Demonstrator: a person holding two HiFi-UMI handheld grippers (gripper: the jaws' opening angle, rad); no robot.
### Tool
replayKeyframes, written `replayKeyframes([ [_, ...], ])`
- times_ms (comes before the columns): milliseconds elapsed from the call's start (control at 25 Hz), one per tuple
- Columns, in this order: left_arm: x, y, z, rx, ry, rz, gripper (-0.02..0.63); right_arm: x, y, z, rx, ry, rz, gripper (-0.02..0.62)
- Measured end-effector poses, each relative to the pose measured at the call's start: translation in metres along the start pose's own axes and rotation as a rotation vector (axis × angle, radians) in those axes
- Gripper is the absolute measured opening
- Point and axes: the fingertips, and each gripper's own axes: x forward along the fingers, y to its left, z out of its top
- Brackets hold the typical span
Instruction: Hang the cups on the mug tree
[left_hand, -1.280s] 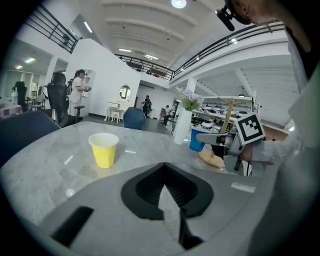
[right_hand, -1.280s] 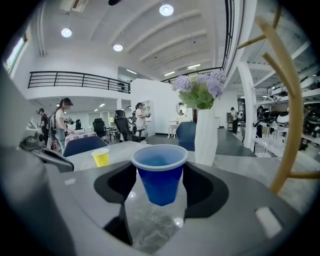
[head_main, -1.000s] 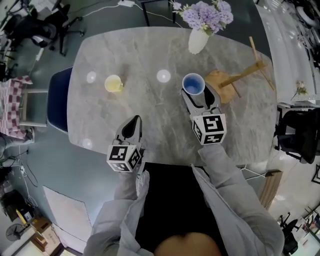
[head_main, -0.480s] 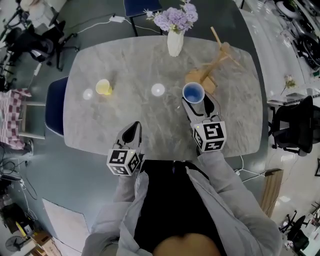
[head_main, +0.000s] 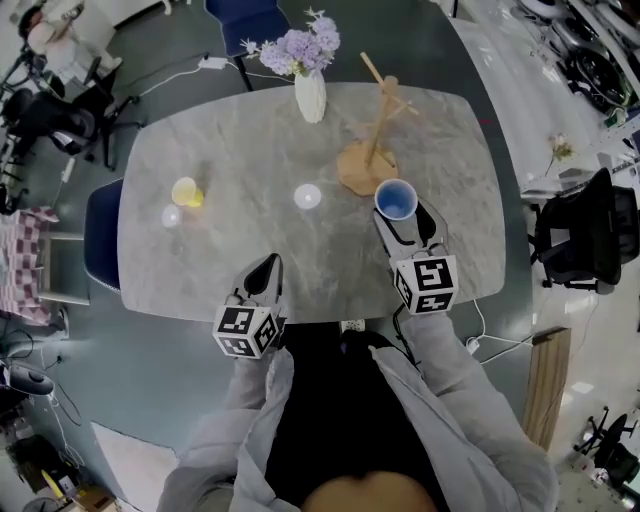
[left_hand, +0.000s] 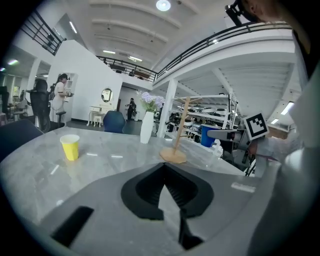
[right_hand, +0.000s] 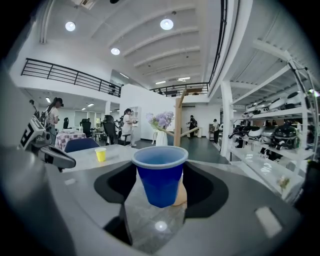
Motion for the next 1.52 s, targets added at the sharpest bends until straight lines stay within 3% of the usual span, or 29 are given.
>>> replayKeyframes([
  [320,0.022,-0.022,0.010,0.043,0.021,-0.064,0.000,-0.019,-0.061,0.003,-0.053,0.006,-0.106,0.302],
  [680,0.048,-0.035,0.029,0.073,0.024,-0.141,0.000,-0.005,-0.119,0.021,-0.211,0.039,-0.178,0.302],
  [960,0.057,-0.023,0.037,0.076,0.033,-0.155,0.000,0.029,-0.147,0.047,-0.401,0.086,-0.190,0.302],
  [1080,0.057,-0.014,0.036,0.068,0.037,-0.148,0.000,0.048,-0.157,0.063,-0.544,0.105,-0.197,0.302],
  [1400,0.049,0.011,0.029,0.039,0.045,-0.101,0.000,0.101,-0.161,0.081,-1.148,0.200,-0.181,0.302],
  [1520,0.044,0.019,0.025,0.030,0.049,-0.080,0.000,0.115,-0.149,0.081,-1.277,0.195,-0.152,0.302],
])
